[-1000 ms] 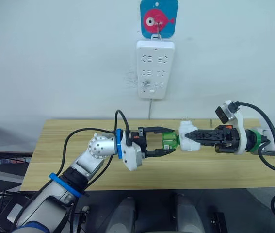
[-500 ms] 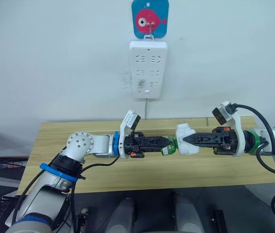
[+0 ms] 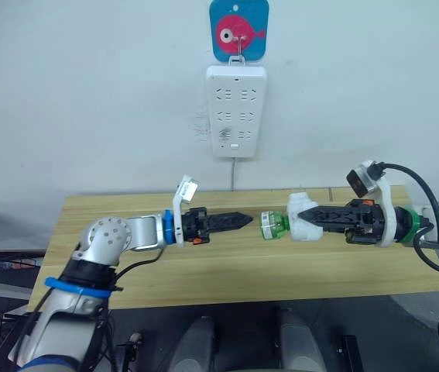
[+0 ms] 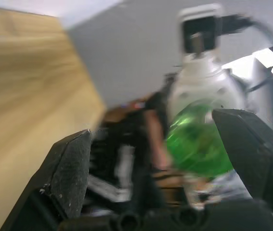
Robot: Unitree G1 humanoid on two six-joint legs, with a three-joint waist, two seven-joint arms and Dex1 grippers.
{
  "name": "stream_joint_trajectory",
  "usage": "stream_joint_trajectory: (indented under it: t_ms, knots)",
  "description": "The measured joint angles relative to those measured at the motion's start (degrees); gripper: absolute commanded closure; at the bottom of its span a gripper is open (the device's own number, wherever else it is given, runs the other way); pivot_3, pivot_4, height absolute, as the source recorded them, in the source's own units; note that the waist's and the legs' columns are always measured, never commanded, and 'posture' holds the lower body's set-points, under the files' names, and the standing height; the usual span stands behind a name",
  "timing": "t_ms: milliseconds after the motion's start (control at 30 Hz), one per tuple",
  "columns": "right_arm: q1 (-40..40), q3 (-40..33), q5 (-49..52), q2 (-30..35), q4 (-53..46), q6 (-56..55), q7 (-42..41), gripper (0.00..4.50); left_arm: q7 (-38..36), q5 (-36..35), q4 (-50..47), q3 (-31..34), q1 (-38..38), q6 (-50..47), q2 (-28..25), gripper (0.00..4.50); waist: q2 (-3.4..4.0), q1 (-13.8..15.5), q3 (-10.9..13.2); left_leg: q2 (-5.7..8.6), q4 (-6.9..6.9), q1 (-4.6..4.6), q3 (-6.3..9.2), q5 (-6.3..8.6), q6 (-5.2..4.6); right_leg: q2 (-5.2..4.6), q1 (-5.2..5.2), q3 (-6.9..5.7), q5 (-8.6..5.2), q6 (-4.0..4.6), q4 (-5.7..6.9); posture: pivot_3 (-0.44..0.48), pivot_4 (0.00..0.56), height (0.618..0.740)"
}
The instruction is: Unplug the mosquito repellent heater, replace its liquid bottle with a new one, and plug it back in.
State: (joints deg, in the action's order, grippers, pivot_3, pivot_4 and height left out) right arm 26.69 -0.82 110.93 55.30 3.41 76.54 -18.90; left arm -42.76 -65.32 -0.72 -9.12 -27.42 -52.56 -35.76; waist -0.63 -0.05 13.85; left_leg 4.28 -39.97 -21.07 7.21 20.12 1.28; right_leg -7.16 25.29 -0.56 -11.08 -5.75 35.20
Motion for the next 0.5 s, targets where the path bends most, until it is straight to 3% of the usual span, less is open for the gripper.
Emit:
stream_joint_trajectory:
  t_ms: [33,167,267,367,500]
  knots:
    - [-0.3,-0.4,0.0,0.2,0.6,-0.1,0.1,1.5,-3.4,5.1,-2.5,-0.7,1.1,5.7,-0.8,0.04,0.0,0.1,0.0,-0.02,0.03,0.0,-0.03,0.0,0.0,0.0,-0.01,-0.01,0.01,0.01,-0.09,0.064,0.239,0.74]
    - [-0.4,-0.8,0.0,0.3,2.6,-0.6,0.9,1.5,-16.5,33.5,-7.9,-7.5,5.2,43.4,-1.2,0.04,0.01,1.1,0.0,-0.02,0.03,-0.05,-0.19,0.0,0.0,-0.09,-0.03,-0.04,0.02,0.01,-0.18,0.073,0.237,0.74]
    - [-0.2,-0.8,0.0,-0.1,3.3,-0.7,1.5,1.5,-13.2,52.3,-0.5,-8.4,4.4,72.6,4.4,0.04,0.0,1.9,0.0,-0.04,-0.06,-0.09,-0.21,0.0,0.0,-0.13,-0.05,-0.07,0.1,0.01,-0.19,0.076,0.232,0.74]
    - [0.4,-0.8,0.0,-0.4,3.6,-0.6,1.7,1.5,-6.5,66.2,8.3,-6.8,1.8,95.4,6.7,0.04,0.0,2.0,0.0,-0.03,-0.07,-0.1,-0.28,0.0,-0.01,-0.14,-0.02,-0.02,0.17,-0.03,-0.19,0.075,0.23,0.74]
    - [1.2,-0.8,0.0,-0.6,3.7,-0.3,1.8,1.5,1.5,75.8,14.1,-5.0,-0.6,109.1,9.1,0.04,0.0,1.9,0.0,-0.02,-0.06,-0.11,-0.23,0.01,-0.02,-0.14,0.0,-0.06,0.18,-0.04,-0.18,0.077,0.225,0.74]
